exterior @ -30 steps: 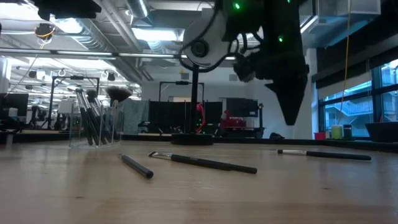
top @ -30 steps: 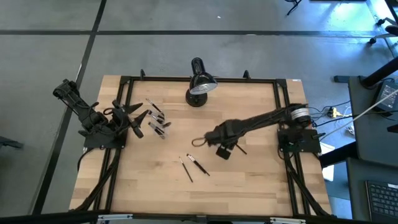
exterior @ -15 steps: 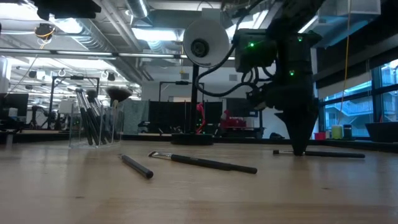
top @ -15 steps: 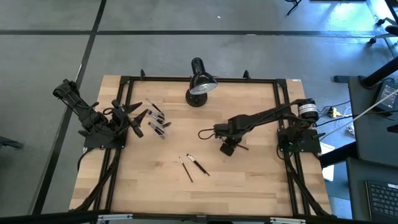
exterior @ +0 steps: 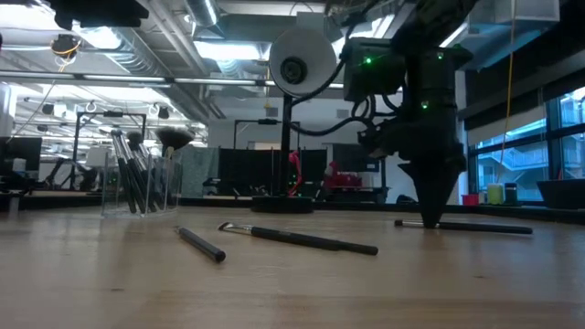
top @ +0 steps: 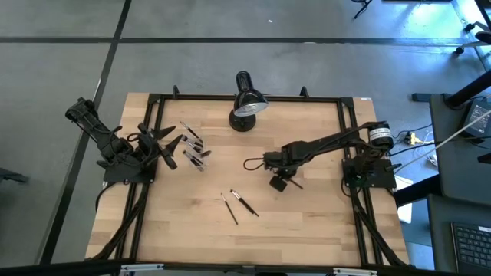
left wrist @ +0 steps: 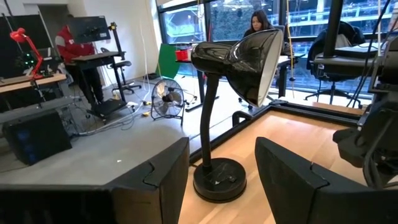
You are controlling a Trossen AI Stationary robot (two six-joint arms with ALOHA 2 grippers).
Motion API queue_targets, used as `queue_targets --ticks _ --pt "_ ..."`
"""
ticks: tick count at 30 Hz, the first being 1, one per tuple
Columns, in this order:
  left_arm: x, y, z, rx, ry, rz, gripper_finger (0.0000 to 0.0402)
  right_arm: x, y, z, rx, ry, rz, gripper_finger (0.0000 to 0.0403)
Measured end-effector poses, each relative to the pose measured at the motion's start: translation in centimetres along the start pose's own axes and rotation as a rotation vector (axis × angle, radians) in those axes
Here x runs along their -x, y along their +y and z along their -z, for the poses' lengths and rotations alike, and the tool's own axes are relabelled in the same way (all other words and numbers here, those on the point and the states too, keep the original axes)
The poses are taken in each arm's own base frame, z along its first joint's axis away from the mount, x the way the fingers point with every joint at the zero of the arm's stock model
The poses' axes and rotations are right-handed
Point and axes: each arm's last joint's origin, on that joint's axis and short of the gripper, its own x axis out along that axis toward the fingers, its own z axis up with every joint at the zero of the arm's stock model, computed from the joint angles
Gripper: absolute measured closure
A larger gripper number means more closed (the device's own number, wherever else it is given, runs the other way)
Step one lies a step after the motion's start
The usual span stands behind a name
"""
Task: Sort items
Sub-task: Put the eyeshadow brush into the transparent organizer
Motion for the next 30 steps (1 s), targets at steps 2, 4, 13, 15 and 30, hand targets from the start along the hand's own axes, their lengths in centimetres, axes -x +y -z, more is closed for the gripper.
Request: queue_targets --ticks 2,4,13,15,30 --pt "0.0 0.0 0.0 0.007 0.000 0.000 0.0222 0.0 0.1 0.0 -0.006 -0.008 -0.002 0.0386" --pt "0.0 0.0 0.0 0.014 0.000 0.000 0.0222 0.0 0.3 0.0 -0.012 -0.016 -0.008 0.0379" --pt "0.0 -0.3 0.1 0.001 0.001 0.000 0.0222 0.0 2.0 -0.6 0.010 -0.130 -0.108 0.0390" --pt "0.0 -0.3 0.1 0.000 0.001 -0.001 0.0222 0.1 2.3 -0.9 0.005 -0.158 -0.151 0.0393" --pt "0.0 -0.3 0.1 -0.001 -0.003 -0.013 0.0222 3.9 4.9 -4.4 0.100 -0.438 -0.251 0.0401"
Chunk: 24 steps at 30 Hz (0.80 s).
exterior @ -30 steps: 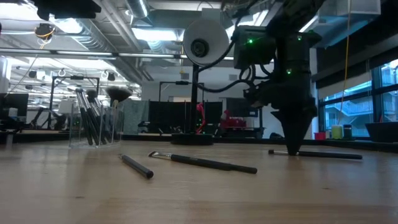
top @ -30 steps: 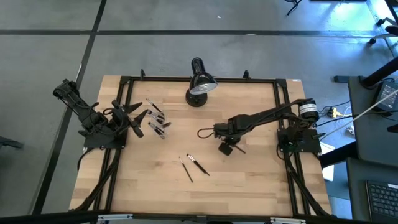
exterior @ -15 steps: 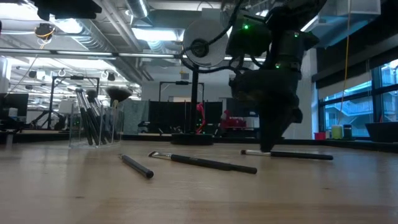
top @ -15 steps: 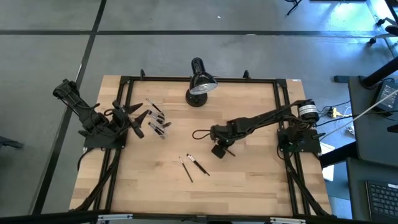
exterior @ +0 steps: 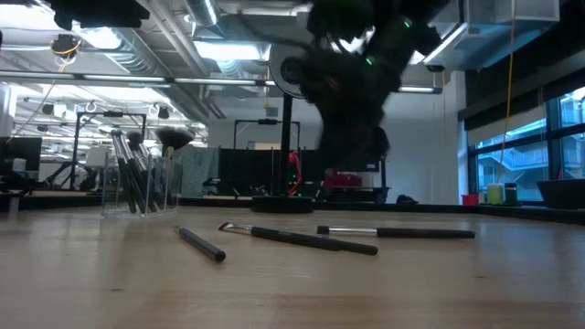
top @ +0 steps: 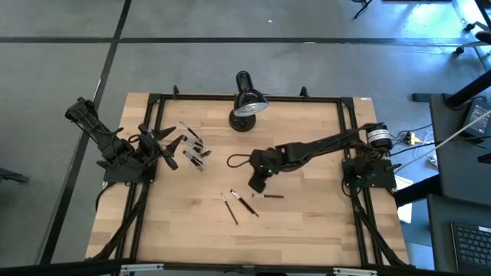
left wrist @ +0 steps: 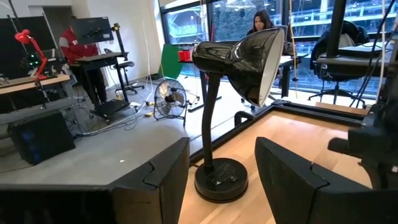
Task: Sort items
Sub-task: Put the eyeshadow brush into the transparent organizer
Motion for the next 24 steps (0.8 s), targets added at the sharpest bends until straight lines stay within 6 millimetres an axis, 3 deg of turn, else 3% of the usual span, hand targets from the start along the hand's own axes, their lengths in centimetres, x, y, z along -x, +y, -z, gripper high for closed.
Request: queue_targets --ticks 8,11,18,24 --pt "0.0 0.0 0.0 0.000 -0.007 -0.016 0.0222 2.0 2.4 -4.2 0.089 -0.247 -0.079 0.0400" --pt "0.0 0.1 0.0 0.000 -0.007 -0.018 0.0222 1.9 2.6 -4.7 0.114 -0.291 -0.099 0.0399" --pt "0.0 0.1 0.1 -0.012 -0.006 -0.016 0.0222 1.4 2.0 -2.0 0.183 0.005 -0.076 0.0392" --pt "0.0 0.1 0.1 -0.014 -0.007 -0.020 0.0222 1.7 5.2 1.1 0.196 0.105 -0.110 0.0353"
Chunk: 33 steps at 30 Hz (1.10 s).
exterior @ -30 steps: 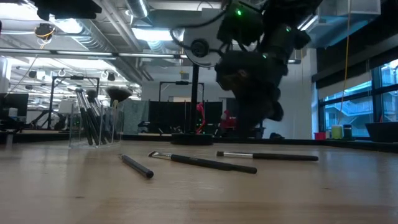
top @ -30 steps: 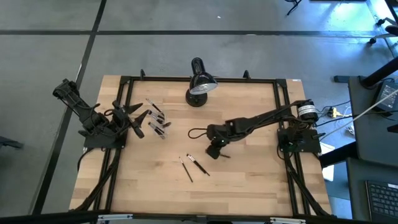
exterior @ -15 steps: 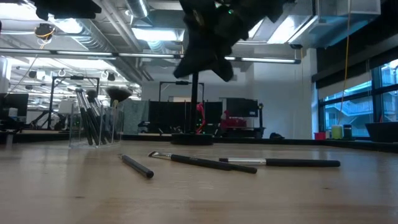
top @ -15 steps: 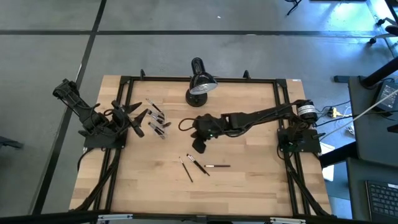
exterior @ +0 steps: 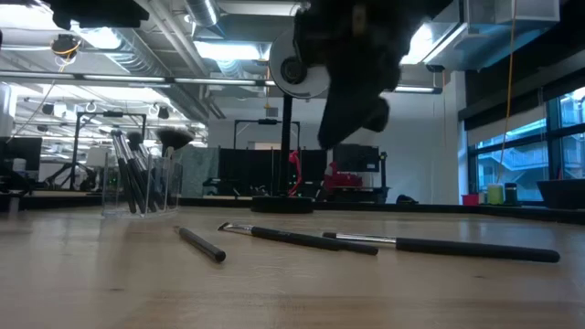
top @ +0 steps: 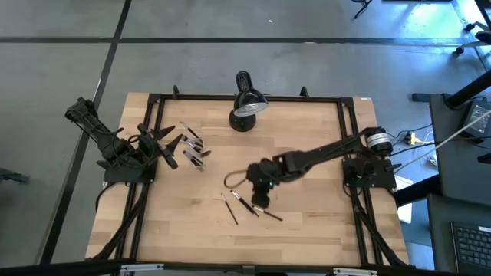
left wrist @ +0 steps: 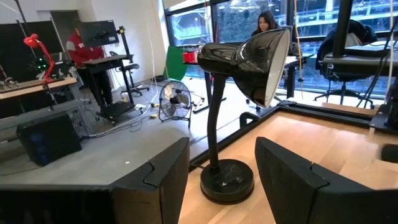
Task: Sort items
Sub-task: Put the eyeshadow brush into the transparent organizer
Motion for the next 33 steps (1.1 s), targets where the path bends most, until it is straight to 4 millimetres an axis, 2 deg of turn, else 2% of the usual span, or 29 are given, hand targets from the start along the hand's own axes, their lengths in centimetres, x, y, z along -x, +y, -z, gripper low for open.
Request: queue_targets --ticks 5,11,15,21,25,33 --pt "0.0 0.0 -0.1 0.018 -0.001 -0.001 0.0222 -0.6 2.6 1.5 -0.138 -0.001 0.015 0.0326" --pt "0.0 0.0 -0.1 0.029 -0.002 -0.003 0.0222 -3.6 4.2 3.6 -0.254 0.131 0.015 0.0323" --pt "0.0 0.0 -0.1 0.033 -0.002 -0.003 0.0222 -4.6 5.6 3.6 -0.254 0.221 0.043 0.0323" --pt "0.0 0.0 -0.1 0.026 -0.001 -0.002 0.0222 -4.5 8.1 2.3 -0.185 0.217 0.033 0.0323" --pt "0.0 -0.1 -0.1 0.025 0.002 0.007 0.0222 -4.8 8.2 2.4 -0.177 0.230 0.097 0.0323" --pt "0.0 -0.1 -0.1 0.025 0.002 0.008 0.0222 -7.0 7.3 3.8 -0.179 0.337 0.195 0.0323"
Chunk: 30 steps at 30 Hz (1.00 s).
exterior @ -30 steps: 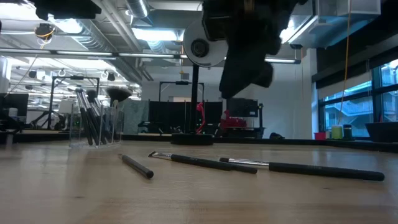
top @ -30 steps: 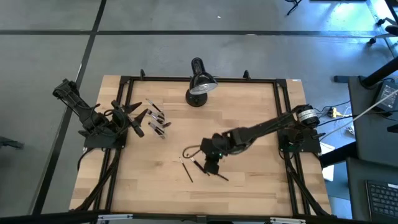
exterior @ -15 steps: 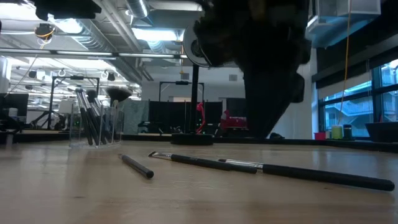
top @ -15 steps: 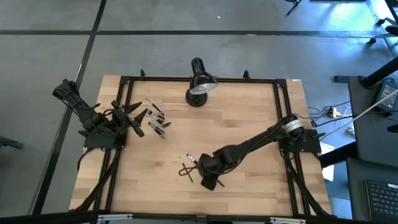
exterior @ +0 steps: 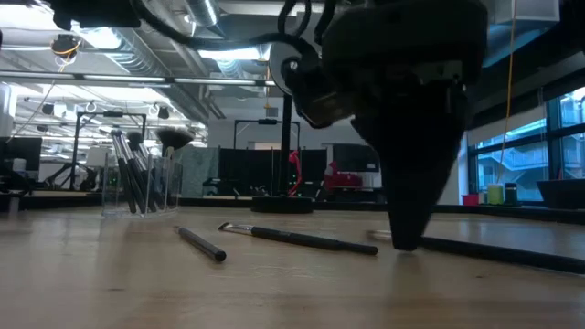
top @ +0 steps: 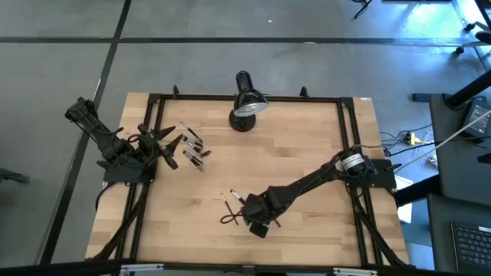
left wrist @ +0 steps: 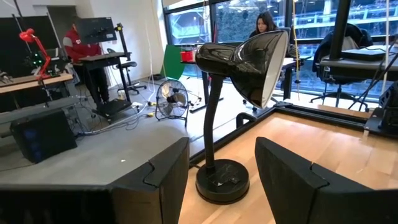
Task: Sort items
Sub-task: Put the eyeshadow brush into the transparent organizer
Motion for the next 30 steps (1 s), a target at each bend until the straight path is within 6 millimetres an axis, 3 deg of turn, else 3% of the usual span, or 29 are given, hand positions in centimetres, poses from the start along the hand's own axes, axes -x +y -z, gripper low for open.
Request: queue_targets --ticks 6,11,18,24,30 --pt "0.0 0.0 0.0 0.000 0.000 -0.001 0.0222 0.3 0.0 0.0 0.026 0.007 0.008 0.0323" --pt "0.0 0.0 0.0 -0.001 0.000 0.000 0.0222 3.5 0.7 -0.6 0.031 0.018 0.037 0.0323" --pt "0.0 0.0 0.0 -0.001 0.007 0.017 0.0222 7.4 -1.0 2.5 -0.146 0.080 0.524 0.0323" --pt "0.0 -0.1 0.0 -0.001 0.010 0.024 0.0222 5.3 -0.2 4.8 -0.159 0.184 0.413 0.0298" --pt "0.0 -0.1 0.0 0.001 0.009 0.023 0.0222 4.1 -1.8 7.2 -0.229 0.278 0.597 0.0201"
